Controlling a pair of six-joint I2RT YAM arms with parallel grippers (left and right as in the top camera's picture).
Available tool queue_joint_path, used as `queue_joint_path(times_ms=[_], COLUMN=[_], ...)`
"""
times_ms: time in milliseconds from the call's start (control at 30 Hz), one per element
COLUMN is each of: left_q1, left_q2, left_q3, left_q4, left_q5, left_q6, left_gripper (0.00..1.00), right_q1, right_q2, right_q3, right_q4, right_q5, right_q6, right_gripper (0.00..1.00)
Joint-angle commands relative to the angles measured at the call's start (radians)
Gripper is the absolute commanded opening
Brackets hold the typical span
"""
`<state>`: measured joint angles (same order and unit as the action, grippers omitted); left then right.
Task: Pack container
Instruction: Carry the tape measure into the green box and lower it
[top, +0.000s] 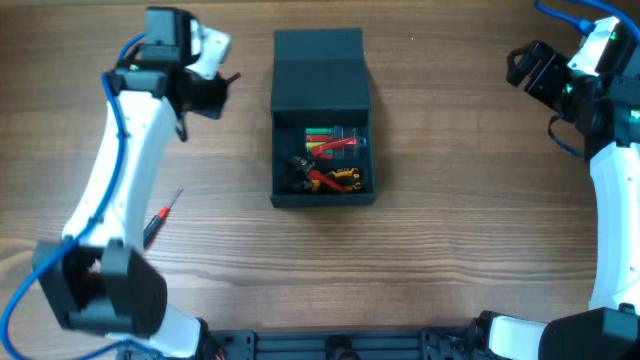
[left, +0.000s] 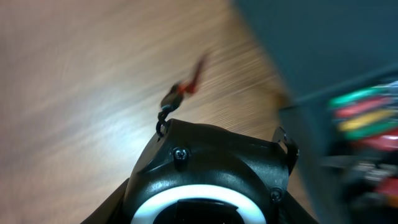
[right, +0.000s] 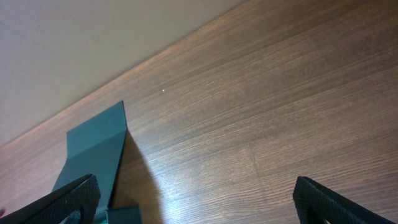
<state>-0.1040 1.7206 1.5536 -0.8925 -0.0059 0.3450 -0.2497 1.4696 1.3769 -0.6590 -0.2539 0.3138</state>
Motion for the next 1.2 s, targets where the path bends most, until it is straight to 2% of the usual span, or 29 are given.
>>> queue_joint_path(times_ms=[0, 67, 133, 267, 467, 733, 967, 1067, 1133, 1167], left_q1=[-0.158, -0.227, -0.309, -0.406, -0.436, -0.435, -0.424, -0.409, -0.403, -0.403], left_q2=[-0.079, -0.074, -0.048, 0.025, 0.145, 0.278, 0.354, 0.354, 0.354, 0.354], left_q3=[0.021, 0.021, 0.021, 0.021, 0.021, 0.021, 0.021, 0.021, 0.021, 0.021], left_q4=[-0.006, -0.022, -0.037, -0.033, -0.048, -0.071, -0.092, -0.095, -0.096, -0.096], left_q5=[0.013, 0.013, 0.013, 0.012, -0.043, -0.135, -0.217, -0.216, -0.216, -0.216], left_q6=[-0.013, -0.025, -0.091, -0.29, -0.623, -0.747, -0.78, -0.78, -0.779, -0.78], left_gripper=[0.04, 0.04, 0.04, 0.04, 0.04, 0.04, 0.05, 0.13, 0.26, 0.29], right_q1=[0.0, 0.0, 0.0, 0.0, 0.0, 0.0, 0.0, 0.0, 0.0, 0.0], right_q2=[0.0, 0.0, 0.0, 0.0, 0.0, 0.0, 0.0, 0.0, 0.0, 0.0], right_q3=[0.006, 0.006, 0.006, 0.006, 0.006, 0.006, 0.006, 0.006, 0.006, 0.006], right_q4=[0.0, 0.0, 0.0, 0.0, 0.0, 0.0, 0.0, 0.0, 0.0, 0.0], right_q5=[-0.001, -0.001, -0.001, -0.001, -0.001, -0.001, -0.001, -0.001, -0.001, -0.001], right_q6=[0.004, 0.003, 0.003, 0.003, 0.004, 0.003, 0.004, 0.004, 0.003, 0.004], right_gripper=[1.0, 1.0, 1.0, 1.0, 1.0, 1.0, 1.0, 1.0, 1.0, 1.0])
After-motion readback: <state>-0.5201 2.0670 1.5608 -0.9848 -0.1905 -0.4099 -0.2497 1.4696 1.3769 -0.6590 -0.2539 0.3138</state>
